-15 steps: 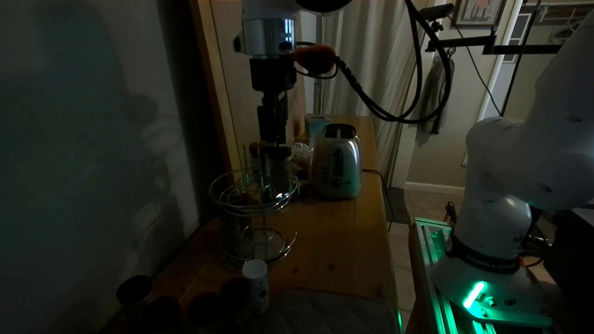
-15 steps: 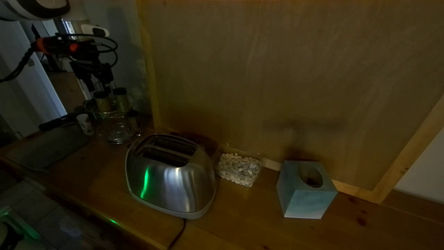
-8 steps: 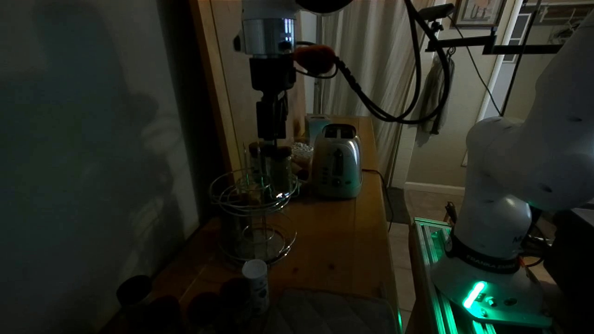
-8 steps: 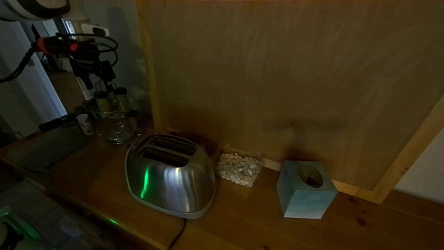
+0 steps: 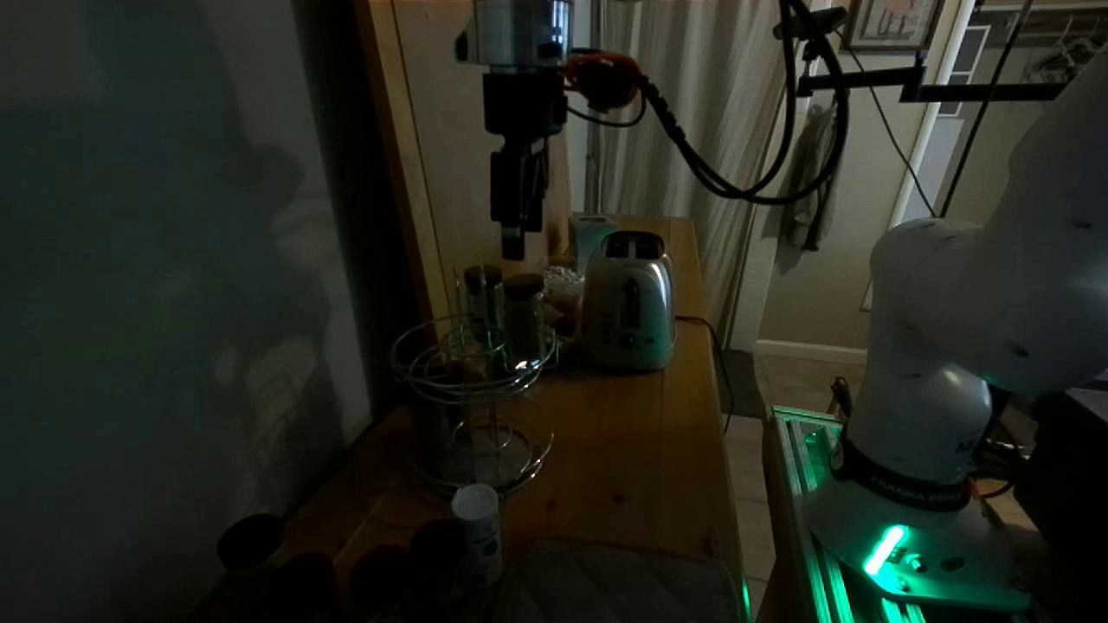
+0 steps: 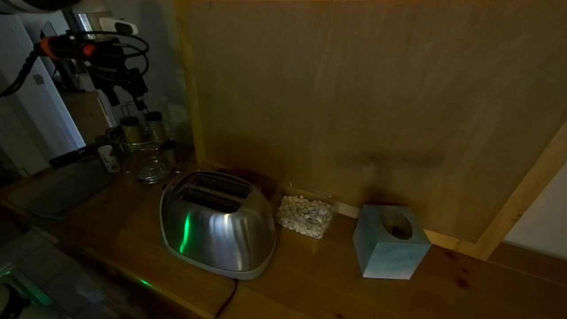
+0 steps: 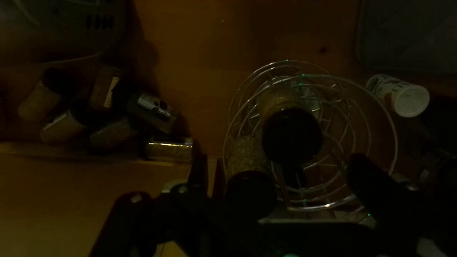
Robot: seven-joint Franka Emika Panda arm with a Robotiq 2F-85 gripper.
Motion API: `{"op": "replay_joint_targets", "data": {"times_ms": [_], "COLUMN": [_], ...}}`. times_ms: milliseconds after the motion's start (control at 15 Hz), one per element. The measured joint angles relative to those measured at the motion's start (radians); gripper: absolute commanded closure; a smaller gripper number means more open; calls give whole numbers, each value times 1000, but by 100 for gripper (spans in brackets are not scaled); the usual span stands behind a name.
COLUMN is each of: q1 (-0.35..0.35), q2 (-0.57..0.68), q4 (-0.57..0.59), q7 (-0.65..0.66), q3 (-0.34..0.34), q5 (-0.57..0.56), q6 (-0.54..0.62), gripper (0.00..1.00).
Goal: Move the object to the rack
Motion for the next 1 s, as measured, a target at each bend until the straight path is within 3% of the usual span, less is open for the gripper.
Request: {"op": "replay_joint_targets", "data": {"times_ms": [1000], "q1": [-23], "q2": [-332], "q4": [-1], "q7": [-250], "q3": [-186], "q5": [0], "q6": [-193], "gripper": [0]}}
